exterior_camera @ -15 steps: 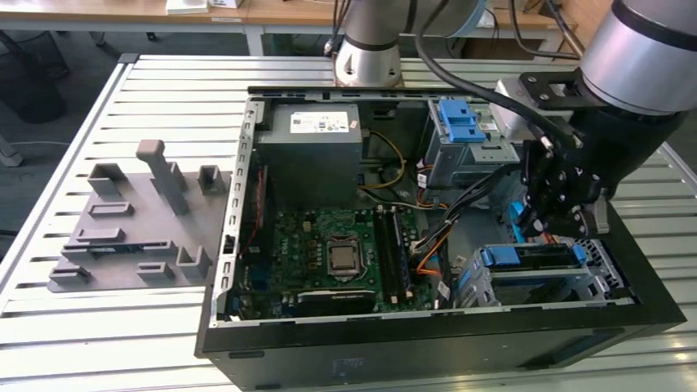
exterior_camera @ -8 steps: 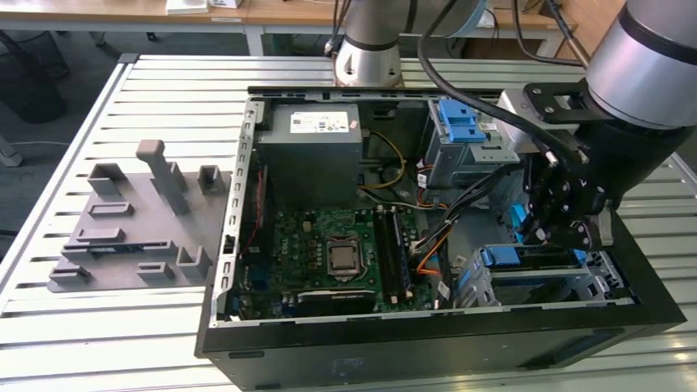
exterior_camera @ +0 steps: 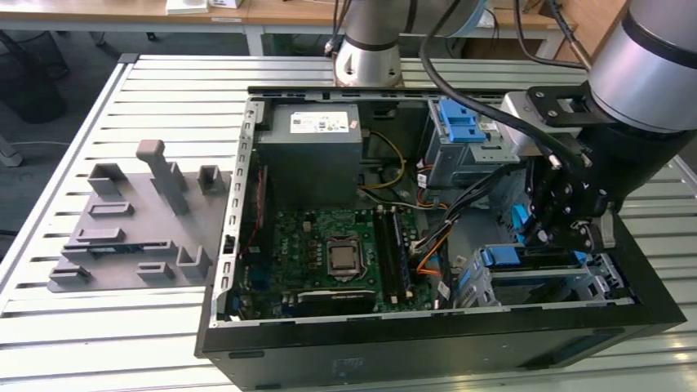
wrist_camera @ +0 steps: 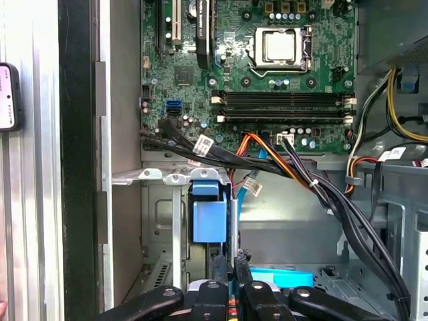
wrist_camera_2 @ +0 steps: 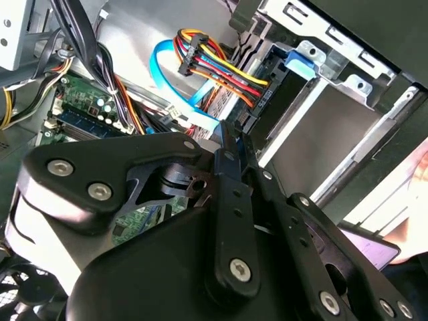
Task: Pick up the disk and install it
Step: 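Insert the second disk wire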
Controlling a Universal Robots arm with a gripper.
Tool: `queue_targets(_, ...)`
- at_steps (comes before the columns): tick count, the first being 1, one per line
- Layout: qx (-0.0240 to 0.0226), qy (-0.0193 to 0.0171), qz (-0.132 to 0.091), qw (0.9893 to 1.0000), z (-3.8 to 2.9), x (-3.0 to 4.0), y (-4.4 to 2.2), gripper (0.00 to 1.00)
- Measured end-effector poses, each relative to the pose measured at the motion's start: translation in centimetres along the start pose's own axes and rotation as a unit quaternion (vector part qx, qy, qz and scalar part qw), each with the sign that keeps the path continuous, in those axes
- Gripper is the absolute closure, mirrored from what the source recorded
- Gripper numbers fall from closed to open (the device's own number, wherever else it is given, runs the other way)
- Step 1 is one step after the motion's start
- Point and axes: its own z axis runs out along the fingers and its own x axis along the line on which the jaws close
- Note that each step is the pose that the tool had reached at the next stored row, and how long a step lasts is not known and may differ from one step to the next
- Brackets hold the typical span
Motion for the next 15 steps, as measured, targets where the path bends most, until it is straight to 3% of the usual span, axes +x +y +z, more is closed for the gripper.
queue_targets(15, -0.0001, -0.006, 0.0, 1.0, 0.2, 0.7, -0.27, 0.84)
